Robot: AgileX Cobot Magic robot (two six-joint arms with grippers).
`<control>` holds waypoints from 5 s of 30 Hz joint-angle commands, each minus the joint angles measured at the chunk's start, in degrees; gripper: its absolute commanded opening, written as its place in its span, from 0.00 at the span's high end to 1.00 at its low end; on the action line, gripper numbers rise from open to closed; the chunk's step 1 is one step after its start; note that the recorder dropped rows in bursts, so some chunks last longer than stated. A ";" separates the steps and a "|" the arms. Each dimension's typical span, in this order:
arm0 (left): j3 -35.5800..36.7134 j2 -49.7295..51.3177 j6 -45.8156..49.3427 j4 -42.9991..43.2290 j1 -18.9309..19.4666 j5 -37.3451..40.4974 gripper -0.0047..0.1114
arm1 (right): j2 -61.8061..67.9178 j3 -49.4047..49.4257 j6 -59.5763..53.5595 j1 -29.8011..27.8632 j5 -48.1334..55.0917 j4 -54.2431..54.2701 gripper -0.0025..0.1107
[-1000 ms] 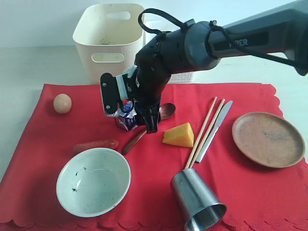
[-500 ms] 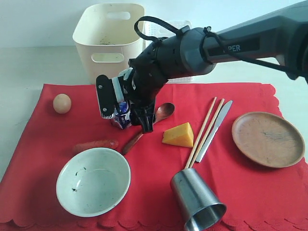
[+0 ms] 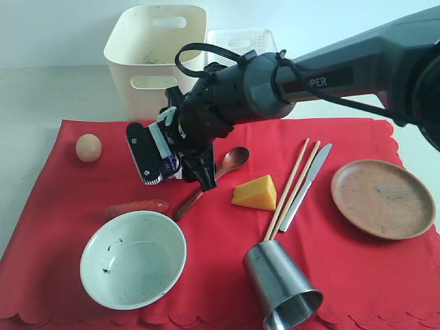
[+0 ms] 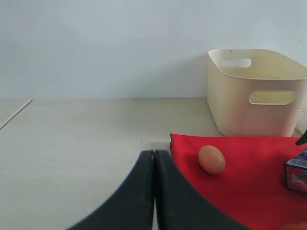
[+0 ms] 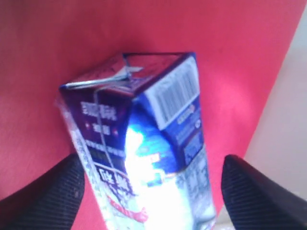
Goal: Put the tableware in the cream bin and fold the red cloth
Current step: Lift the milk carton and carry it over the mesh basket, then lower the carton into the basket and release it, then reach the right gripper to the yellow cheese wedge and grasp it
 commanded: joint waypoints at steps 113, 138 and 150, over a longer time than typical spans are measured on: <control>0.17 -0.31 -0.37 0.00 0.10 -0.23 0.94 | -6.01 -3.83 57.64 -25.17 -17.15 13.03 0.30; 0.17 -0.31 -0.37 0.00 0.10 -0.23 0.94 | -29.40 6.54 32.88 -24.88 16.20 29.87 0.98; 0.17 -0.31 -0.37 0.00 0.10 -0.23 0.94 | -33.14 17.83 4.18 -24.88 30.23 51.72 0.97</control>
